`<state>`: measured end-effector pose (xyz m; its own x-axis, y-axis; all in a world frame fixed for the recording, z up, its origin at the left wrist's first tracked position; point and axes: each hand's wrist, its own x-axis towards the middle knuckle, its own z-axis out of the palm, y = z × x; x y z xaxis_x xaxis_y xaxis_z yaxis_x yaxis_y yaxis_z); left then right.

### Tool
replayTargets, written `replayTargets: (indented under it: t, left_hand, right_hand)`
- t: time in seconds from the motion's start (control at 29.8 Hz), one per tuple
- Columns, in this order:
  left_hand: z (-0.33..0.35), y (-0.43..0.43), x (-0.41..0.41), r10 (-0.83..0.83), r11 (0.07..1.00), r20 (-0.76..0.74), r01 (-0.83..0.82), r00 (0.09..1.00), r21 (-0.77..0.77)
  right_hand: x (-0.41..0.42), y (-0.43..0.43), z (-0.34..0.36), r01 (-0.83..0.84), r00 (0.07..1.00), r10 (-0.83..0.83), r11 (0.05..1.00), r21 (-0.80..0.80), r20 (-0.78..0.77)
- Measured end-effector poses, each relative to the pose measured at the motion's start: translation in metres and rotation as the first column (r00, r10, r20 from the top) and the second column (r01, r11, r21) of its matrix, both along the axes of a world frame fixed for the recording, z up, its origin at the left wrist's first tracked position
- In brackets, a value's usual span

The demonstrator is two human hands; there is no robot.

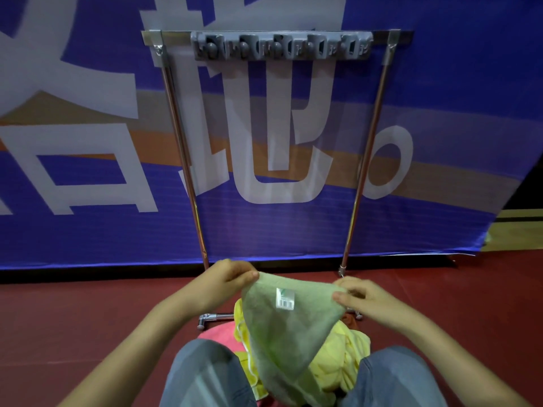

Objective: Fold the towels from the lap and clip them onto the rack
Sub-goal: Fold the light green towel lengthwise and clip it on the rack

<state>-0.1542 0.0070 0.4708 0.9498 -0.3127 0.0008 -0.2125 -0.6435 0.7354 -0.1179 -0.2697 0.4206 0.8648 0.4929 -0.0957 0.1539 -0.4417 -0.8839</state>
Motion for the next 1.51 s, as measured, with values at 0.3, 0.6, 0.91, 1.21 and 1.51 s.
replayTargets:
  t: [0.3, 0.6, 0.91, 1.21, 1.51]
  left_hand:
    - [0.042, 0.004, 0.014, 0.101, 0.994, 0.254, -0.107, 0.962, 0.009]
    - [0.070, -0.017, 0.000, 0.342, 0.888, 0.192, -0.250, 0.920, -0.385]
    - [0.039, -0.062, -0.001, 0.422, 0.867, 0.217, -0.321, 0.880, -0.381]
    - [0.011, -0.071, -0.005, 0.472, 0.835, 0.203, -0.361, 0.858, -0.415]
    - [0.012, -0.063, -0.005, 0.401, 0.835, 0.115, -0.311, 0.909, -0.454]
  right_hand:
    - [0.010, 0.005, 0.087, 0.185, 0.915, -0.265, 0.946, 0.267, 0.305]
    - [0.001, 0.017, 0.127, 0.332, 0.867, -0.457, 0.828, 0.452, 0.199]
    - [-0.025, 0.066, 0.101, 0.382, 0.904, -0.428, 0.795, 0.471, -0.011]
    - [-0.040, 0.083, 0.078, 0.440, 0.894, -0.294, 0.717, 0.540, -0.338]
    - [-0.041, 0.079, 0.066, 0.173, 0.983, -0.177, 0.815, 0.553, -0.047]
